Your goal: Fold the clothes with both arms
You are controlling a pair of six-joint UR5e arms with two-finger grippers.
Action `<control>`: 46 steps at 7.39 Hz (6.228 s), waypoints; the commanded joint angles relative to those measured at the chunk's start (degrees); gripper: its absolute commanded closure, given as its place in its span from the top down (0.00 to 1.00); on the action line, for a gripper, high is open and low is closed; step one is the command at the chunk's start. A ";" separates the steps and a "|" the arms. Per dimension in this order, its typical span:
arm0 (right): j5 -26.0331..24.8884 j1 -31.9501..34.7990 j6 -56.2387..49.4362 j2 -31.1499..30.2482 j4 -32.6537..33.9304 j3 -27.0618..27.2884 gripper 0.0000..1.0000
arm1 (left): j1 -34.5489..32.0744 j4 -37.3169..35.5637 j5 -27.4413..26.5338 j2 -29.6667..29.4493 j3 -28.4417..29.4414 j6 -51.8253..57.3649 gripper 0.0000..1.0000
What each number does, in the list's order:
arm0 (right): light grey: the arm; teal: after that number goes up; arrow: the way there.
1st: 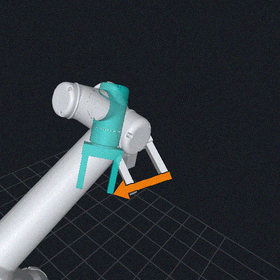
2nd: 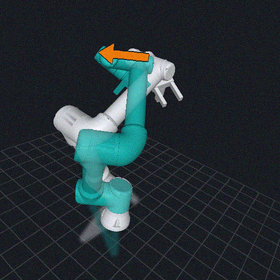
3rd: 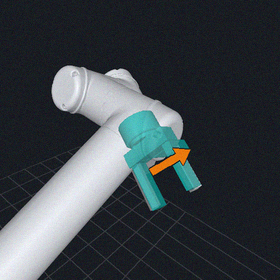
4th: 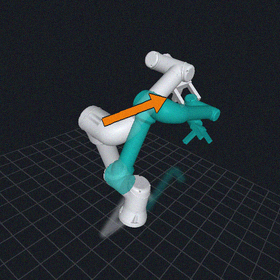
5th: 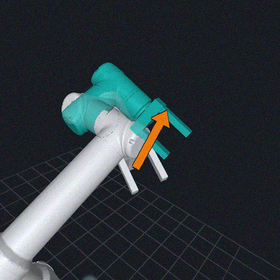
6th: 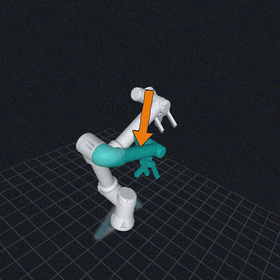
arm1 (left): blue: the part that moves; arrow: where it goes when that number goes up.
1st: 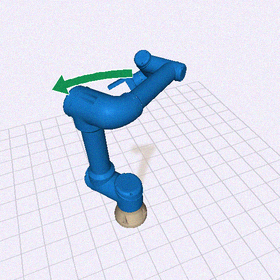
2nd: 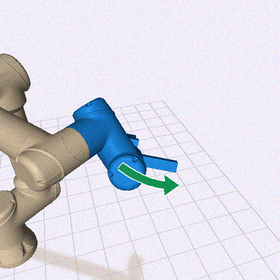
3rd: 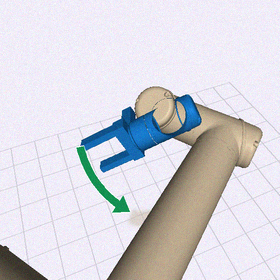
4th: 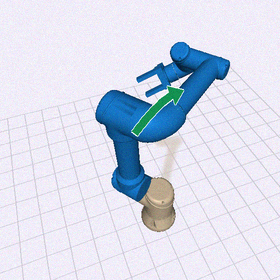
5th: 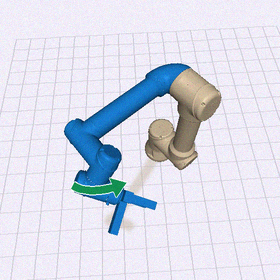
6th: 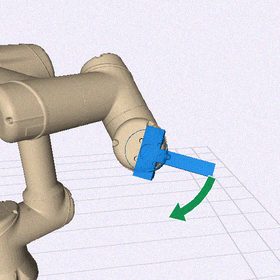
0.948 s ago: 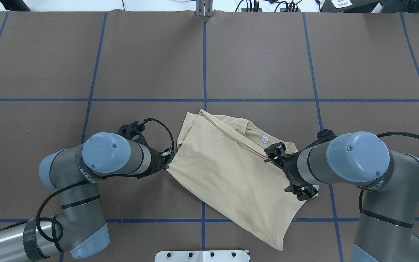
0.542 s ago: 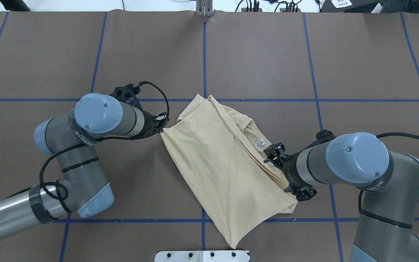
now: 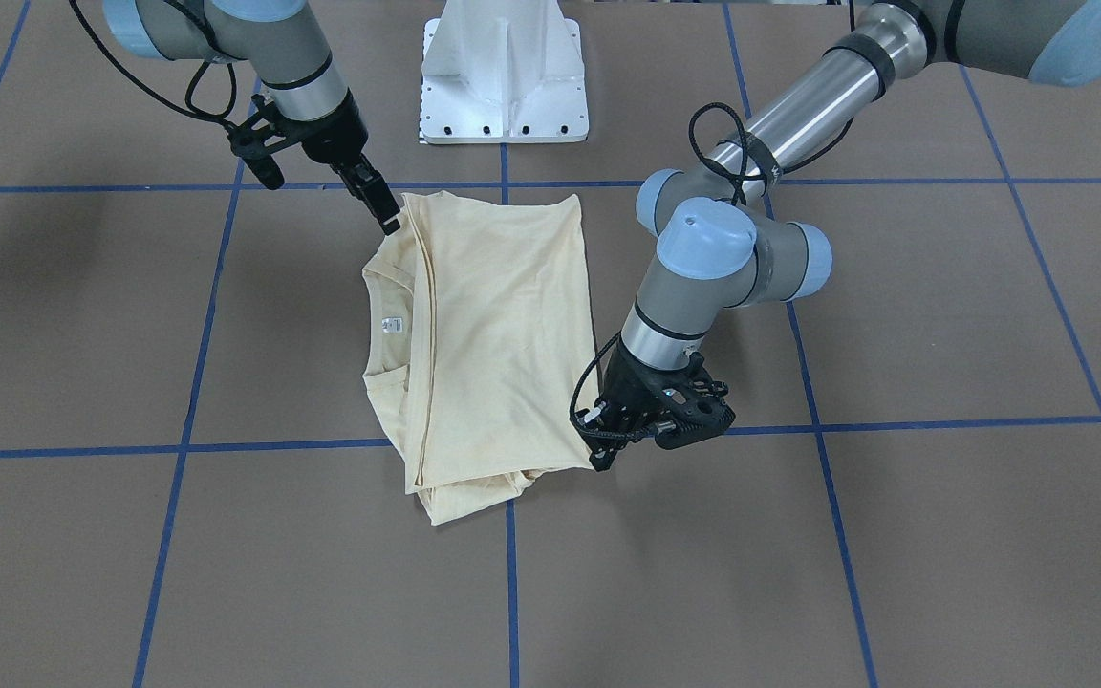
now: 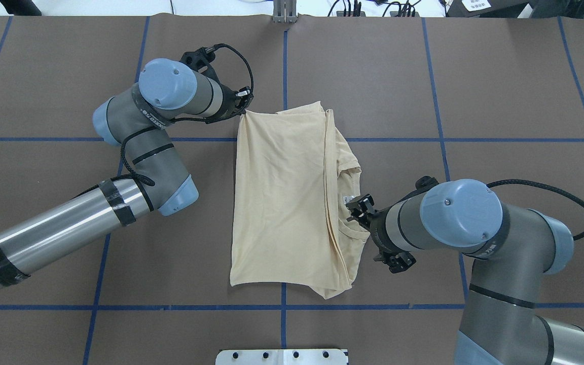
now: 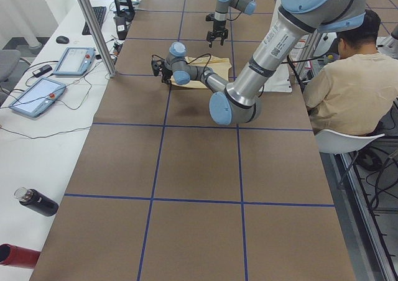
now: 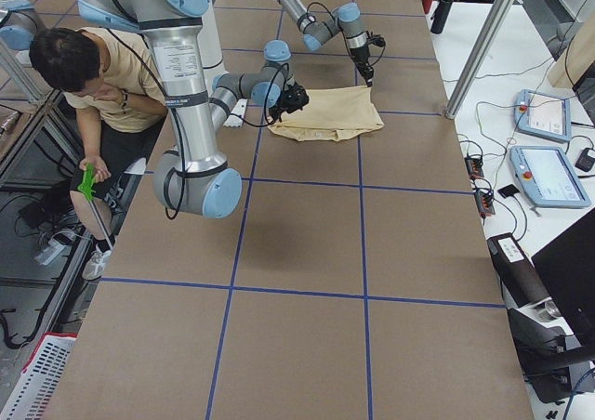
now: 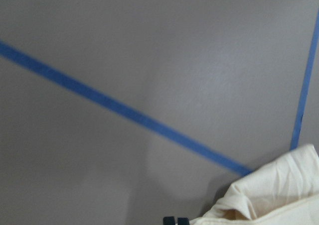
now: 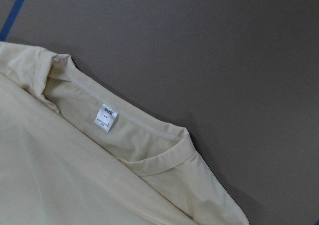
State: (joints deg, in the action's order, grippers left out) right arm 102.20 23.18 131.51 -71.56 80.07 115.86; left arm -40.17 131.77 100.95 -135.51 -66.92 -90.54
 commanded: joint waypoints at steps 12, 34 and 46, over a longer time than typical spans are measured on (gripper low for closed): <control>-14.14 -11.75 -1.08 2.39 1.58 -7.14 0.94 | -0.96 -3.72 1.79 7.27 -13.15 0.98 0.46; -12.82 -12.81 2.35 -4.29 1.67 1.91 0.00 | 26.09 -11.01 -9.81 26.35 -41.37 -27.57 0.48; -12.82 -12.89 2.35 -4.29 1.67 1.65 0.00 | 32.43 -11.10 -9.72 25.73 -40.22 -29.43 0.42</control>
State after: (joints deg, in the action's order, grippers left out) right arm 89.39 10.31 133.86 -75.85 81.71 117.54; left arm -7.90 120.67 91.23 -109.75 -107.18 -119.88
